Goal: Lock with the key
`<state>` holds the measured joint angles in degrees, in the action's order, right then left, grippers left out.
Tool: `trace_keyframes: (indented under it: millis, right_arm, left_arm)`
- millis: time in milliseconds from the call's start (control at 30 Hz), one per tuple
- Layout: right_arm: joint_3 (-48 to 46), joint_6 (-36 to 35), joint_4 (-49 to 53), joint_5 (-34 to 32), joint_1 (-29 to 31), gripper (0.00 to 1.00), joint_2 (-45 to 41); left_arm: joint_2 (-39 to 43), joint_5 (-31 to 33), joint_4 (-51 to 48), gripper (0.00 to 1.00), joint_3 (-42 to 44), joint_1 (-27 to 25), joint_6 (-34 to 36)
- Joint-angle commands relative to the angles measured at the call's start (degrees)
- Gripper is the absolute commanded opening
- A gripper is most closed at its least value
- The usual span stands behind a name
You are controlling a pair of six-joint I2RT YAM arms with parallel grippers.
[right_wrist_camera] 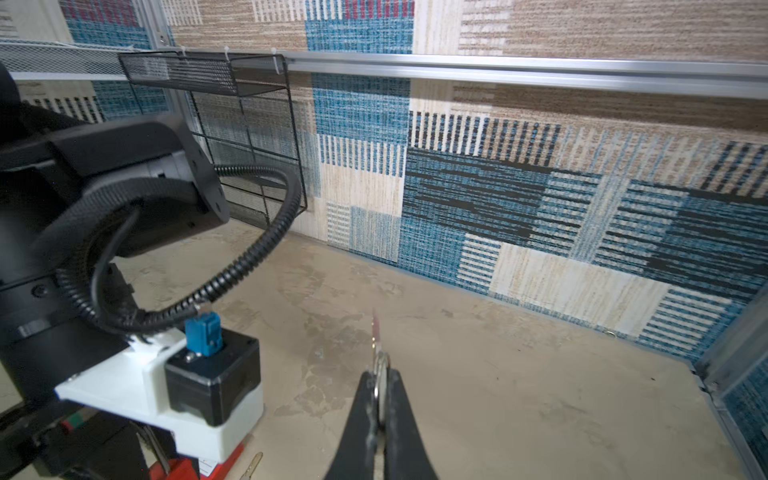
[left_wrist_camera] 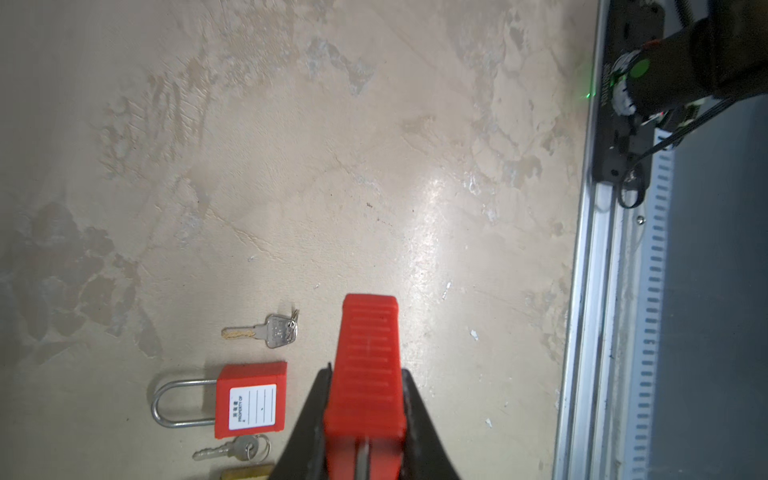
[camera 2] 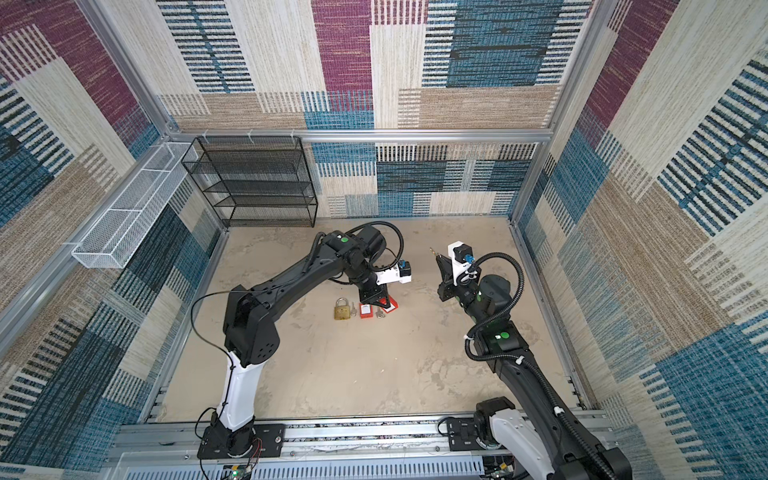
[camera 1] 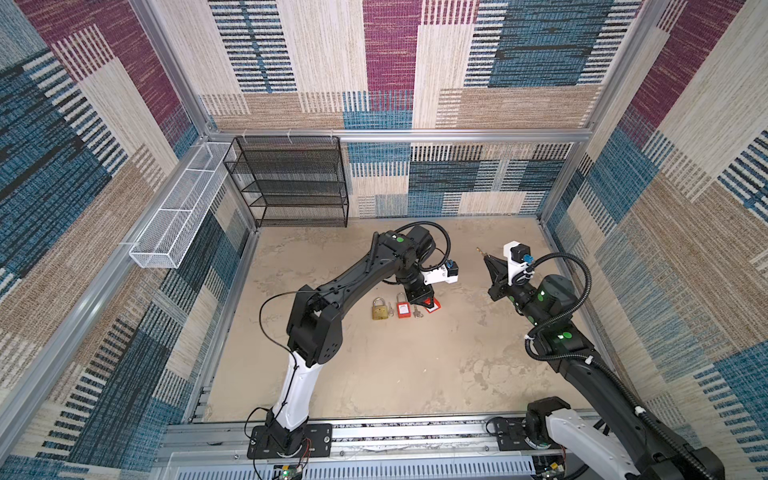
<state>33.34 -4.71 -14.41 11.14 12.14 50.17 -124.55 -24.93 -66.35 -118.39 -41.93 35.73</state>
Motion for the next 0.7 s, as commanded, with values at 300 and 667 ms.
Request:
trace_keyframes:
  millis: [300,667]
  right_arm:
    - [-7.02,5.12,-5.1,-5.83,-0.16,0.0,-5.03]
    - [-7.54,2.3,-5.58,-7.6,-0.28,0.0,-4.04]
  left_arm:
    - [-9.44,9.46,-7.99,0.0,-9.62,-2.01,4.79]
    - [-15.84,14.6,-7.85,0.0,-17.21,-3.48,4.27]
